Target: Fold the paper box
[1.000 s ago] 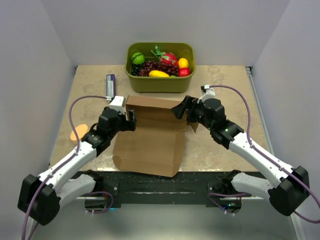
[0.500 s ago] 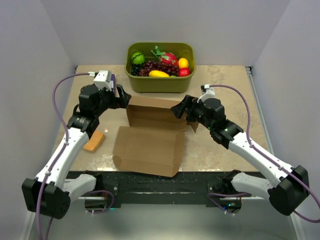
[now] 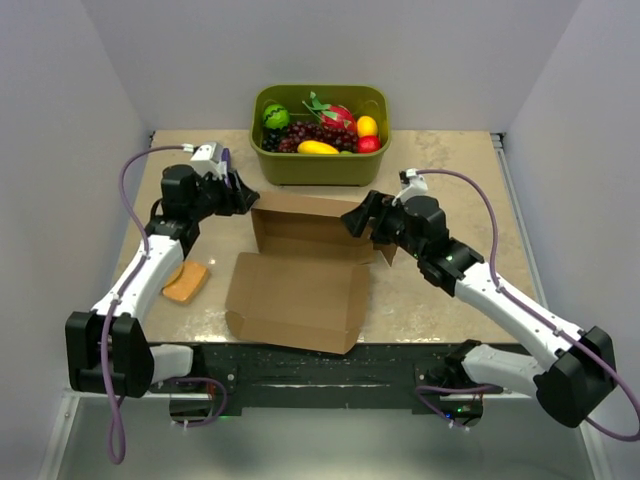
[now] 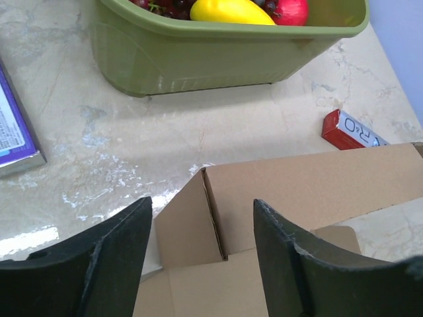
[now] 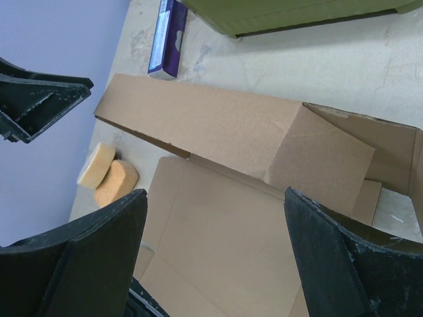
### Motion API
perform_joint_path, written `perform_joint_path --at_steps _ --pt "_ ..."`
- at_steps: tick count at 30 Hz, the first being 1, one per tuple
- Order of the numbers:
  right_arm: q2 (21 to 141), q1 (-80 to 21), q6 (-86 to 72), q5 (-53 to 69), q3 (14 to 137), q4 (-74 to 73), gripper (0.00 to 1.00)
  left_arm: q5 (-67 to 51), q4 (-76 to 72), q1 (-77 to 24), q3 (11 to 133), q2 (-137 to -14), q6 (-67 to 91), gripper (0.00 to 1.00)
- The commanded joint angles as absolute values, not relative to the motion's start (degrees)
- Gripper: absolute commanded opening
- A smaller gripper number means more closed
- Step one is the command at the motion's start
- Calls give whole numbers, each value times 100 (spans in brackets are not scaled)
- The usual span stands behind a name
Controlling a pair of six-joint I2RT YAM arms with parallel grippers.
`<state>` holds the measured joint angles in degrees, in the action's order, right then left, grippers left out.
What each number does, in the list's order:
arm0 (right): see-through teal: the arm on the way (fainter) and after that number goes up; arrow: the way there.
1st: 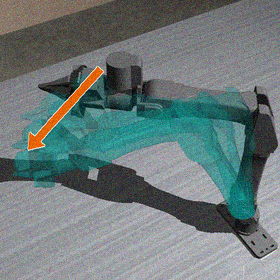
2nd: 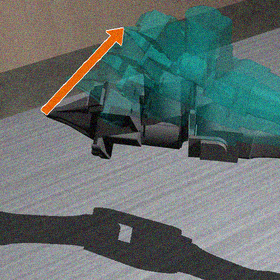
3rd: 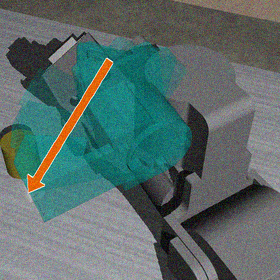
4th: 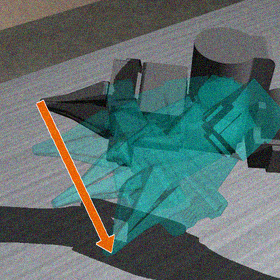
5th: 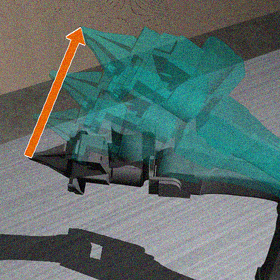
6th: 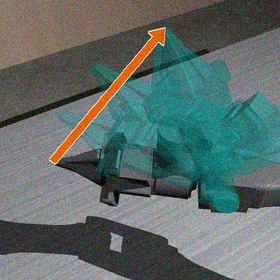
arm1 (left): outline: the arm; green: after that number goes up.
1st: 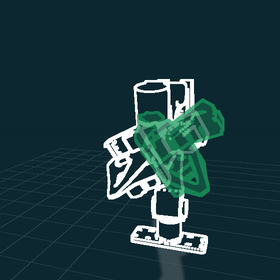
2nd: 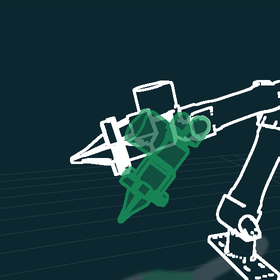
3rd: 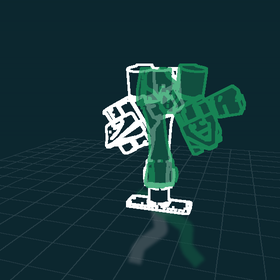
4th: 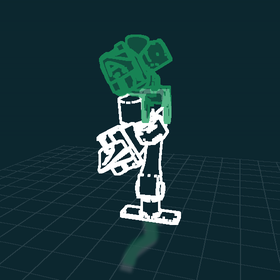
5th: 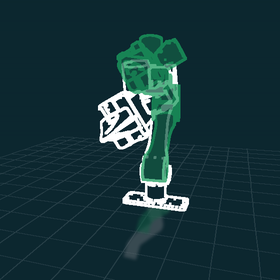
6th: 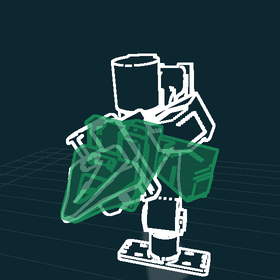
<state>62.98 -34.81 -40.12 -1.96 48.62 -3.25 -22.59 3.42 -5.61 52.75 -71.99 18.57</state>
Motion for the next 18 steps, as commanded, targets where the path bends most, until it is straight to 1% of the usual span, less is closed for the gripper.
perform_joint_path --at_steps 1,6,10,12,14,16,18 --pt "6468 -3472 -4122 -220 4992 -185 87 -2715 -255 -483 5019 -7295 2100 62" --pt "6513 -3472 -4122 -299 5001 -211 88 -2848 -360 -483 4808 -7339 2136 60" --pt "6521 -3472 -4122 -360 4966 -229 88 -2804 -308 -483 4667 -7330 2092 48" --pt "6548 -3472 -4122 -404 4948 -202 88 -2795 -281 -483 4623 -7321 2057 44" --pt "6600 -3463 -4131 -413 4957 -211 88 -2821 -272 -483 4588 -7295 2057 37" --pt "6644 -3463 -4140 -439 5001 -237 88 -2839 -255 -483 4518 -7304 2048 32" --pt "6680 -3472 -4114 -466 5045 -281 89 -2856 -229 -483 4456 -7304 2022 30"
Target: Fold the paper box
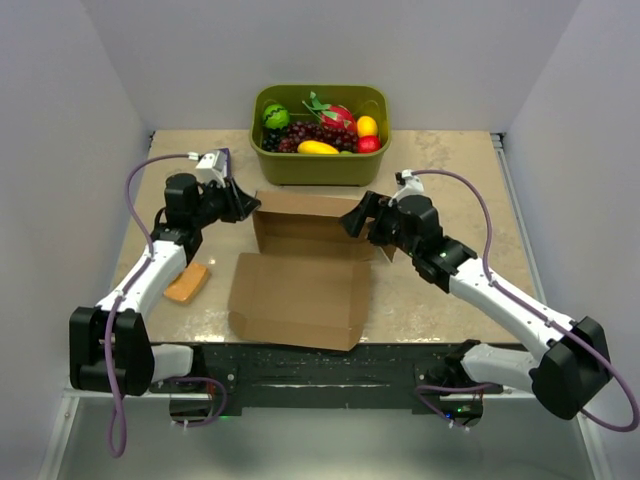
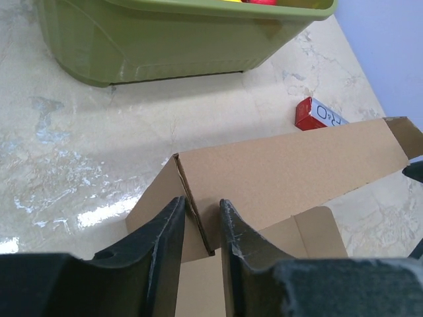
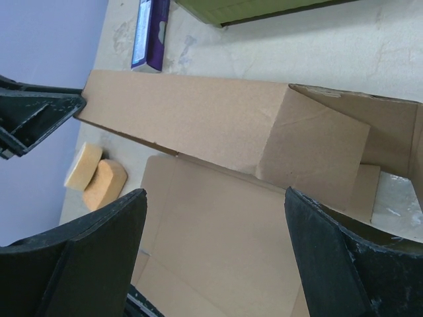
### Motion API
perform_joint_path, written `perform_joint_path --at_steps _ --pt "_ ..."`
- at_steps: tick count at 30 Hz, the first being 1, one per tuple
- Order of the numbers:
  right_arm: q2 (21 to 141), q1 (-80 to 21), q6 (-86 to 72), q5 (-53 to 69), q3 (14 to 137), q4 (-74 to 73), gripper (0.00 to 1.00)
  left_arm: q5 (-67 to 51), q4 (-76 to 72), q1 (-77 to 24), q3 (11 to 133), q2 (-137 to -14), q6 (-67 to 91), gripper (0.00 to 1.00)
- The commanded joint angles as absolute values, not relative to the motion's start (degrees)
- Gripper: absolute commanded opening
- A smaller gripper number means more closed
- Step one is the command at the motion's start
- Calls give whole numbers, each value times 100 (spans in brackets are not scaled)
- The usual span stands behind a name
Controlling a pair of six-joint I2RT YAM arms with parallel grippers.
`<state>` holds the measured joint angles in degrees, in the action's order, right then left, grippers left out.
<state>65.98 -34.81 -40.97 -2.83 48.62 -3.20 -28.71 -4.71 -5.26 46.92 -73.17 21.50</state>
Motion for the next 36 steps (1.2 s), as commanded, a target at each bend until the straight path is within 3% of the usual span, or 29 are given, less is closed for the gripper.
perform_joint_path --at_steps 1,19,36 --pt "6671 -3463 -4105 -492 5088 -273 89 -2865 -220 -483 4447 -7312 2021 28" --pt "6978 -3410 -3727 -1169 5467 -475 90 -2909 -202 -483 4386 -7198 1986 27" --pt "7672 -3226 -5088 149 4800 1379 86 -3015 -220 -492 4377 -7172 2004 26"
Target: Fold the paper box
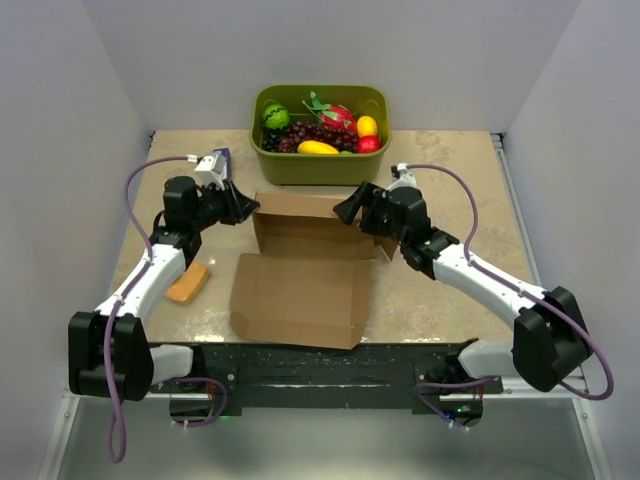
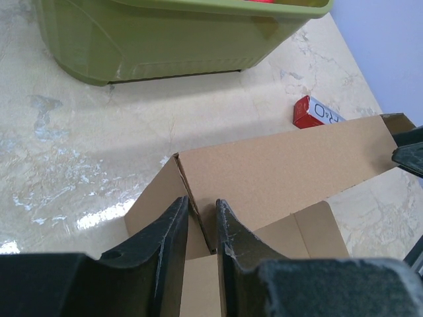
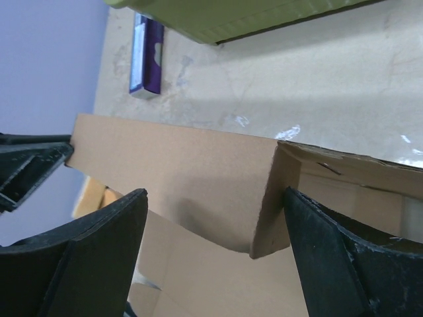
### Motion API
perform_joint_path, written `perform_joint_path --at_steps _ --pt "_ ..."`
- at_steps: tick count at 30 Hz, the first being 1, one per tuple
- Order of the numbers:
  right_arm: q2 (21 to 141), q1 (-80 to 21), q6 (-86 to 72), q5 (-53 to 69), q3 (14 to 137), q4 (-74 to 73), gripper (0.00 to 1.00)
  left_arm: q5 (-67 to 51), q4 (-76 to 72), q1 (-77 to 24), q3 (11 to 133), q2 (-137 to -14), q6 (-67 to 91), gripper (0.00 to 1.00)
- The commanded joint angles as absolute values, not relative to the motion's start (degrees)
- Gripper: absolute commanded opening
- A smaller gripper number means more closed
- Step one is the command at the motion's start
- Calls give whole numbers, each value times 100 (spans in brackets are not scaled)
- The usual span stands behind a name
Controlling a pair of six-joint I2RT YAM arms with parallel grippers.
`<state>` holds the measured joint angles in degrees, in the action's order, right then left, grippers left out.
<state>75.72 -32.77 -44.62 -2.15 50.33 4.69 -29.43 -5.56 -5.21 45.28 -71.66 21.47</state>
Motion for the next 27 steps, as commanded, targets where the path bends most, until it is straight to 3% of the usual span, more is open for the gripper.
perform_joint_path --at_steps 1,11,23,27 --pt "7699 -3226 -5176 184 4764 1467 85 -3015 -220 -483 4377 -7163 2004 25" --pt "7524 -3217 -6160 -69 3982 2732 71 -3032 -237 -492 4359 -7146 2013 24" --pt "7541 -3182 -7013 -377 3454 3717 47 -3041 -237 -483 4342 -7154 1995 21" --pt "7594 -3182 -7207 -562 3296 3990 35 -3094 -263 -483 4342 -7146 2013 21"
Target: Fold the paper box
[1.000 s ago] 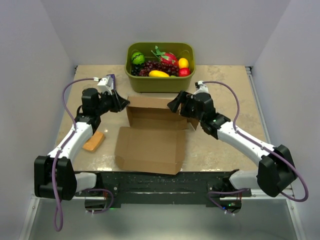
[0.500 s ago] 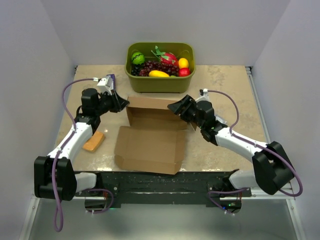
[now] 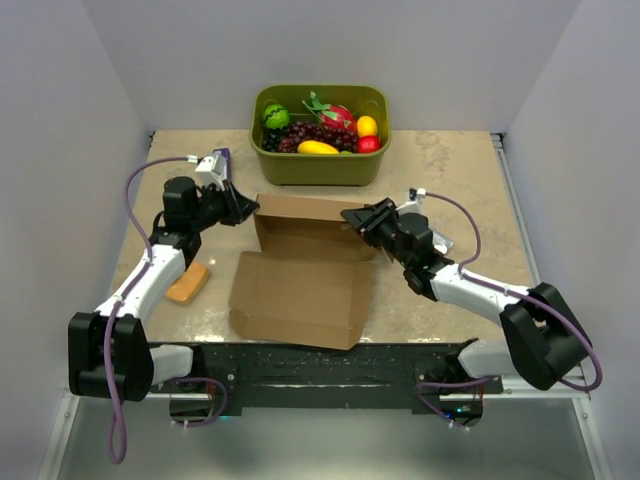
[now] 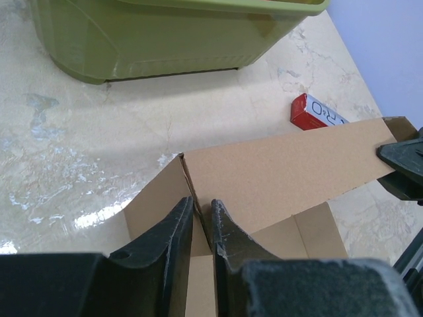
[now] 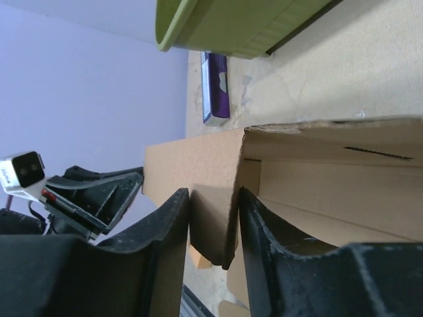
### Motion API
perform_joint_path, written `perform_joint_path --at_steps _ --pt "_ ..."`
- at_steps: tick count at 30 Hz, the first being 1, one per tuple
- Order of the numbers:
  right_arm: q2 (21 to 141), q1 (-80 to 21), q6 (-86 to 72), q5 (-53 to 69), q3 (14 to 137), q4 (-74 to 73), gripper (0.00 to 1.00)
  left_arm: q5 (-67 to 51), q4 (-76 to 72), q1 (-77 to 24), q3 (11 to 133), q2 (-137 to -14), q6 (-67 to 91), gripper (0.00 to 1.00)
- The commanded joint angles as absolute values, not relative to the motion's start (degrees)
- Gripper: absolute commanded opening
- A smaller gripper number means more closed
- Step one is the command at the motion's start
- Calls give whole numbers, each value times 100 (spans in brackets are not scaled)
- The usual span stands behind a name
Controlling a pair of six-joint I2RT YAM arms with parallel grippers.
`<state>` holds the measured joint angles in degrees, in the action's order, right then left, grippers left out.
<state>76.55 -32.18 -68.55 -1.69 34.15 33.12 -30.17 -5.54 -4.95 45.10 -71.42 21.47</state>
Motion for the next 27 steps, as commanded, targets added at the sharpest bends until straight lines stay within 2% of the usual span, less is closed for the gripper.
perform_joint_path --at_steps 1,9,18,19,21,22,25,27 --pt "7611 -3182 -7311 -623 3270 4016 33 -3094 -272 -483 4333 -7146 2021 21" --pt "7875 -3190 -7787 -932 3120 4632 0 -3190 -352 -492 4289 -7146 2074 19" --pt "8025 -3182 -7876 -949 3138 4764 0 -3191 -395 -492 4298 -7172 2083 18" --pt "7990 -3182 -7814 -949 3138 4711 15 -3173 -396 -492 4315 -7172 2092 18" --pt "7849 -3182 -7560 -949 3120 4650 36 -3085 -396 -492 4403 -7189 2101 18" --pt "7788 -3182 -7454 -941 3111 4528 55 -3033 -396 -492 4429 -7198 2118 18" --pt "7410 -3190 -6944 -905 3006 4255 69 -2971 -466 -483 4614 -7268 2215 17" --pt "7051 -3182 -6690 -949 2778 4158 71 -2962 -439 -475 4649 -7295 2197 17"
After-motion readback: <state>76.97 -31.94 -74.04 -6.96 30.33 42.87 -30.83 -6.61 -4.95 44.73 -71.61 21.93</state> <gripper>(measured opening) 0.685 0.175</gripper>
